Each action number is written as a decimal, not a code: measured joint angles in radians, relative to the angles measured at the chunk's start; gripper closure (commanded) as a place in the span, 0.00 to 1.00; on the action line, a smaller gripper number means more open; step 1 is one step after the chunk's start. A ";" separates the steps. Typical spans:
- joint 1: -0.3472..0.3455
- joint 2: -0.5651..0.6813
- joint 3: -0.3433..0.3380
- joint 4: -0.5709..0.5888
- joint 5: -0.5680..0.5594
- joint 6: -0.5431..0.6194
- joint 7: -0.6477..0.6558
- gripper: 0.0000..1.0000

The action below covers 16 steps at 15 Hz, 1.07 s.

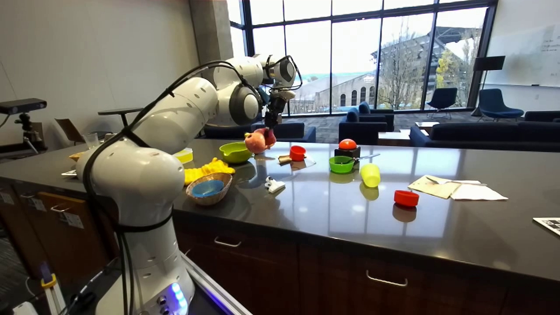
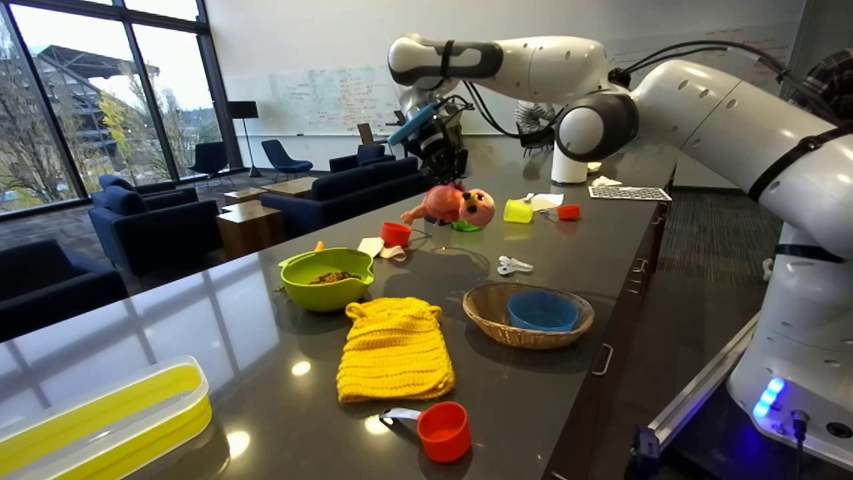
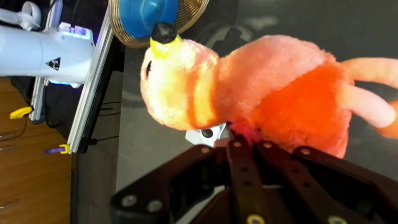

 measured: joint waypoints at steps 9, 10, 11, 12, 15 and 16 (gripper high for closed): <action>-0.043 0.022 0.067 0.002 0.081 0.015 0.275 0.99; -0.051 0.020 0.078 0.003 0.093 0.026 0.250 0.99; -0.060 0.021 0.094 0.014 0.097 0.032 0.217 0.99; -0.067 0.019 0.107 0.024 0.101 0.048 0.182 0.99; -0.085 0.004 0.134 0.027 0.134 0.126 0.140 0.99; -0.090 -0.001 0.139 0.027 0.139 0.142 0.139 0.99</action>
